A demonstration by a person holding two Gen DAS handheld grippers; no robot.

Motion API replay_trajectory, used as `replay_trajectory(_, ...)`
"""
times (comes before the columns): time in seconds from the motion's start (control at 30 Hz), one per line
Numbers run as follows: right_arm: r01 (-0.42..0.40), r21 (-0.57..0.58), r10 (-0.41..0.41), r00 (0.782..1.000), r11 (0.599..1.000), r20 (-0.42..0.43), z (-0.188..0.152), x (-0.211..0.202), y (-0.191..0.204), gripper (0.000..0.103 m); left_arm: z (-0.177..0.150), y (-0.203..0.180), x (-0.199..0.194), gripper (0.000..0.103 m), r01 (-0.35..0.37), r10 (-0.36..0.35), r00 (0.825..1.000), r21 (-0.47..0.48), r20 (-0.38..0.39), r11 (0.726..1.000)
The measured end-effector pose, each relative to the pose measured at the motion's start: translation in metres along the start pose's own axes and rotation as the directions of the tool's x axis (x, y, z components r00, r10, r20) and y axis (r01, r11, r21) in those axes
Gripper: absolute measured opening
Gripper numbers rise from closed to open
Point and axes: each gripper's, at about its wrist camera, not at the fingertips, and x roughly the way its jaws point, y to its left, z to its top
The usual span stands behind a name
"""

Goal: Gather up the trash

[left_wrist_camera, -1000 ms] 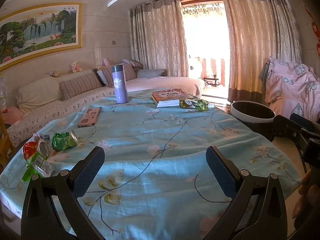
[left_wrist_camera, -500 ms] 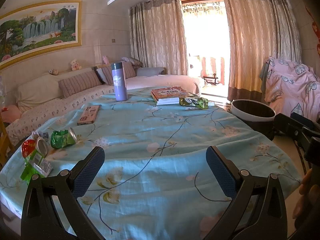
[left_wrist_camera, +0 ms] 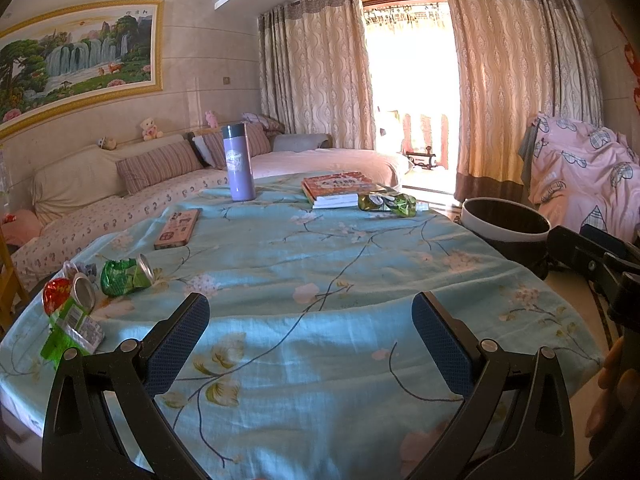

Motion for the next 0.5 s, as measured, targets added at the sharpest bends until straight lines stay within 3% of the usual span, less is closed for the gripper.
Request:
replay_trajectory(0.3,0.004,0.001,-0.004,1.0,1.0,-0.017,-0.002,0.004,-0.002,0.103,0.0,0.004,0.006,0.103,0.013,-0.013,1.0,-0.011,-0.015,1.0)
replay_trajectory(0.5,0.03,0.007,-0.029,0.997,1.0,-0.07,-0.001,0.021,-0.006,0.103,0.001,0.009,0.024,0.103,0.033,-0.035,0.997,-0.039,-0.07,0.999)
